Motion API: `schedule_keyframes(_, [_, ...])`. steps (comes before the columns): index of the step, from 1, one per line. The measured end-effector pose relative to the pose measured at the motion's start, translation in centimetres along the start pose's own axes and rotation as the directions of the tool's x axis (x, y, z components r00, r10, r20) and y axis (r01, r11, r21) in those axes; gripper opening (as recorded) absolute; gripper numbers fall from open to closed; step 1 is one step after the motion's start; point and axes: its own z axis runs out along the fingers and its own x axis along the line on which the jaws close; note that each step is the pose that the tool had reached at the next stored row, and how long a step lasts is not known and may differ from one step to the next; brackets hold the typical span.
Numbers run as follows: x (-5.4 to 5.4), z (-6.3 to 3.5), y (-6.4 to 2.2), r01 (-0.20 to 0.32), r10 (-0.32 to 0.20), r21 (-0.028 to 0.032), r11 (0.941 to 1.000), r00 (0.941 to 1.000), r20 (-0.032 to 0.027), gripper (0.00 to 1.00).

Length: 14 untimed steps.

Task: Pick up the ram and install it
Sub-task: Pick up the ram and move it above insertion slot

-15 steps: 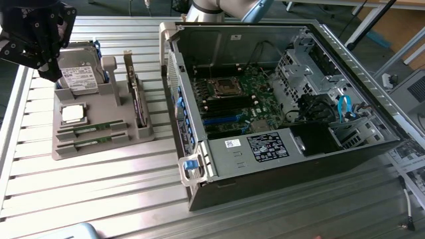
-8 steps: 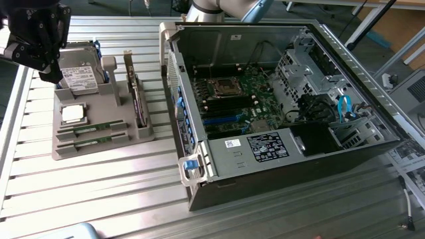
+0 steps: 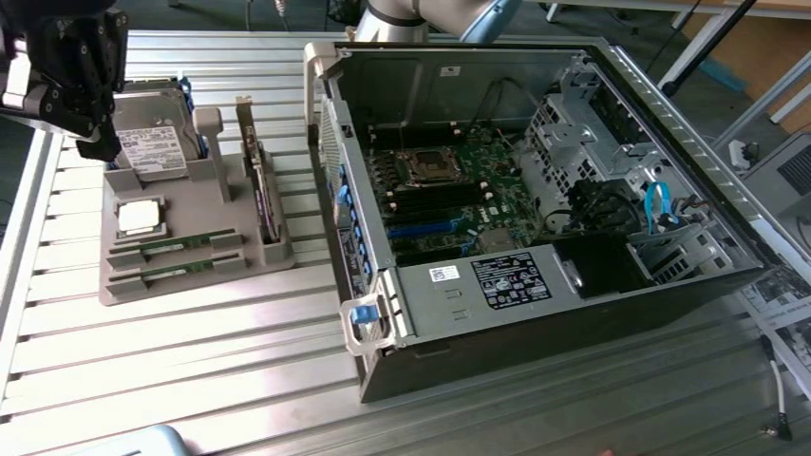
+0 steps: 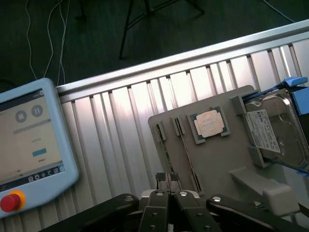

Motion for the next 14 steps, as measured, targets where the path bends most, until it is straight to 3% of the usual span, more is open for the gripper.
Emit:
schedule_keyframes(3, [-0.01, -0.01, 0.01, 0.000, 0.000, -0.0001, 1.0000, 1.0000, 0.0023, 0.11])
schedule_keyframes(9, [0.00, 0.00, 0.00, 0.002, -0.002, 0.0039, 1.0000, 0.9997, 0.0223, 0.11])
schedule_keyframes(14, [0.02, 0.00, 0.00, 0.005, -0.005, 0.0125, 0.9999, 0.9990, 0.0449, 0.11])
